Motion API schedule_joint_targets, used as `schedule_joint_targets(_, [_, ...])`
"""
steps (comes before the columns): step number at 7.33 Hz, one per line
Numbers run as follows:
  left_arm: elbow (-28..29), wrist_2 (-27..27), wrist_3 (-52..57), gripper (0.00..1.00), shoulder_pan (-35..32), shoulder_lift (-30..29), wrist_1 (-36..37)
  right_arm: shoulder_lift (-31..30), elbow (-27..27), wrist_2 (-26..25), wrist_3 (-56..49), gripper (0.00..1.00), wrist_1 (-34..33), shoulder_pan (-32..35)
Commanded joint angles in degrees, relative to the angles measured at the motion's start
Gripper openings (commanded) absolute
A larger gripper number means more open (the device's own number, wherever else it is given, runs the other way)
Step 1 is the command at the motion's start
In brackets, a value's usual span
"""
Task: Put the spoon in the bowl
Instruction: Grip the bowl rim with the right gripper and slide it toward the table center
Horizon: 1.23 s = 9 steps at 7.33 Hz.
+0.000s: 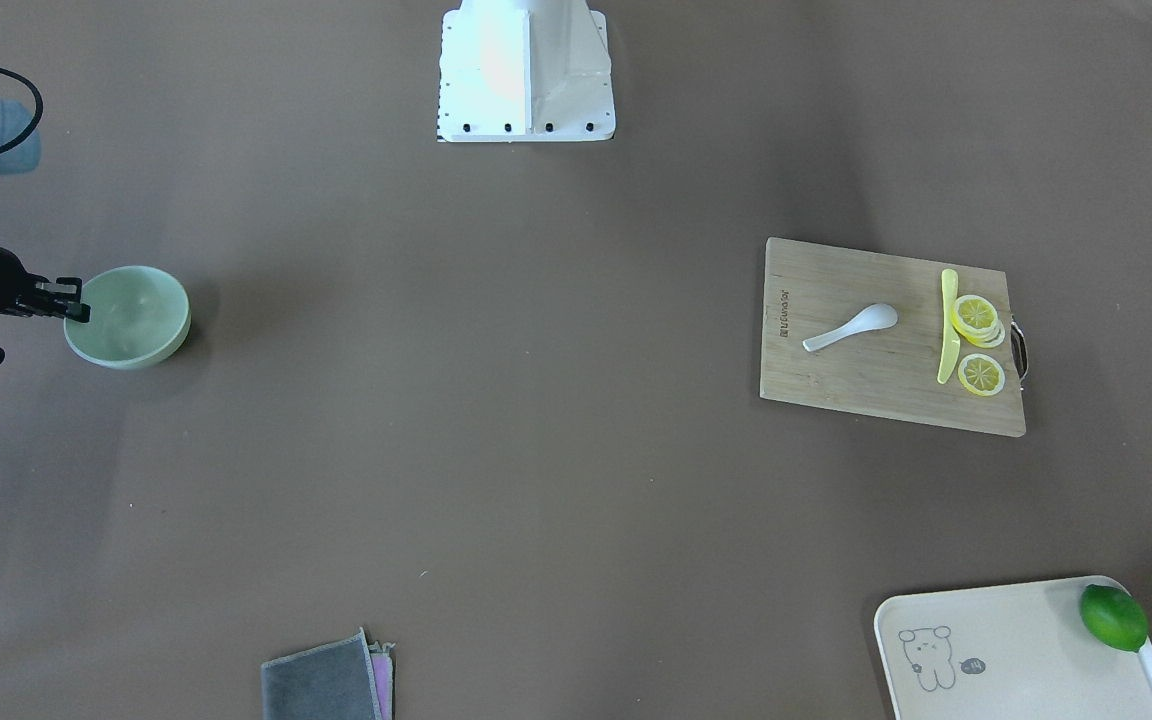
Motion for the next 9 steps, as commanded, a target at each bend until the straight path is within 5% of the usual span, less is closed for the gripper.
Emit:
schedule_joint_targets(1, [0.5, 0.1, 0.0, 0.98, 0.1, -0.5, 0.1, 0.5, 0.6, 8.0, 6.3, 0.00, 0.6, 1.6])
schedule_joint_targets(4, [0.8, 0.1, 0.0, 0.98, 0.1, -0.5, 0.1, 12.3, -0.1, 7.6, 17.5, 0.00, 1.1, -4.7])
schedule_joint_targets(9, [-0.6, -5.9, -0.3, 0.98, 7.8, -1.0, -4.5, 24.3, -0.1, -4.1, 32.9, 0.00, 1.9, -17.3])
